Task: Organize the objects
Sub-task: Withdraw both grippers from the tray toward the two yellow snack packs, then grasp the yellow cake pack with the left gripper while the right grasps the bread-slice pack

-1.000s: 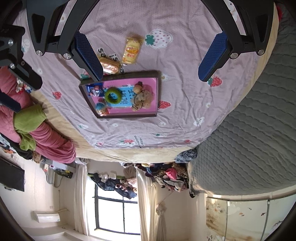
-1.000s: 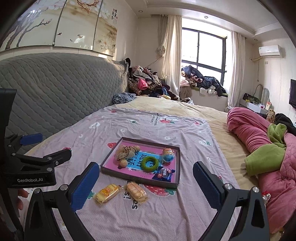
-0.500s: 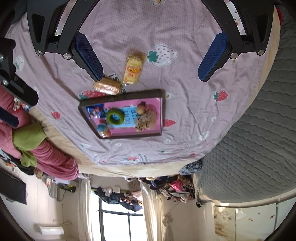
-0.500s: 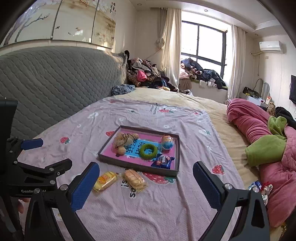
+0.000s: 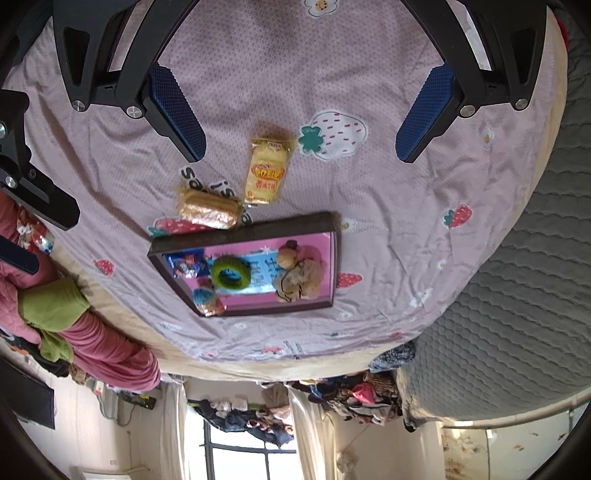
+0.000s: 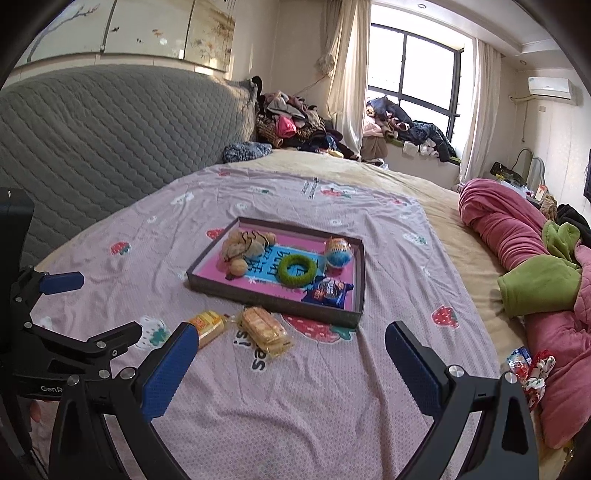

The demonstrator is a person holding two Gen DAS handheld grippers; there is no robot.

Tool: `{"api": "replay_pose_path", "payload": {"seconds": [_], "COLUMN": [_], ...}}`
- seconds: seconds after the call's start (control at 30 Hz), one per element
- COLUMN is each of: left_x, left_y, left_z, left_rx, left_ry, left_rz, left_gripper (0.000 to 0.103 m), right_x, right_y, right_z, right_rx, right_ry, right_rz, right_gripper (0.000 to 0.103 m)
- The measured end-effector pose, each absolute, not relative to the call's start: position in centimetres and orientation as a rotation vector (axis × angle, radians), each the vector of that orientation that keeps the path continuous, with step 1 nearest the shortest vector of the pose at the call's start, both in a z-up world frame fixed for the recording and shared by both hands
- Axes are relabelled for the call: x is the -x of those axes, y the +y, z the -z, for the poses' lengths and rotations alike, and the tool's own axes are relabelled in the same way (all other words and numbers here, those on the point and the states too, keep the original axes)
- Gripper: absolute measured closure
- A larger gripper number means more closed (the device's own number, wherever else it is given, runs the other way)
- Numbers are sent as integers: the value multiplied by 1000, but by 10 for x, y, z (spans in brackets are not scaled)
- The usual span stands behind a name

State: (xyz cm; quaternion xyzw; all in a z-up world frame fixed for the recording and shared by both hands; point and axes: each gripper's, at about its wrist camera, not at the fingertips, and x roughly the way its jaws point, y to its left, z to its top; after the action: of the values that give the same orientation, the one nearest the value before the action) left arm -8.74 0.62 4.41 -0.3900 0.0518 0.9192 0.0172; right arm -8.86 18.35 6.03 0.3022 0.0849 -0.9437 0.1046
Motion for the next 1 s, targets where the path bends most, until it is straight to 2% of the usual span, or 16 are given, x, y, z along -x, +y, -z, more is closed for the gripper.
{"api": "replay_pose_path", "payload": {"seconds": [1.0], "left_x": [143], "left_y": [19], "left_z": [35], "left_rx": [1360], "left_ry": [244], "left_rz": [-2741], "left_gripper": [0], "right_x": [167], "right_y": [172], "right_z": [16], "right_rx": [-1102], "right_ry": [297], "right_rz": [2628], "right_gripper": [1]}}
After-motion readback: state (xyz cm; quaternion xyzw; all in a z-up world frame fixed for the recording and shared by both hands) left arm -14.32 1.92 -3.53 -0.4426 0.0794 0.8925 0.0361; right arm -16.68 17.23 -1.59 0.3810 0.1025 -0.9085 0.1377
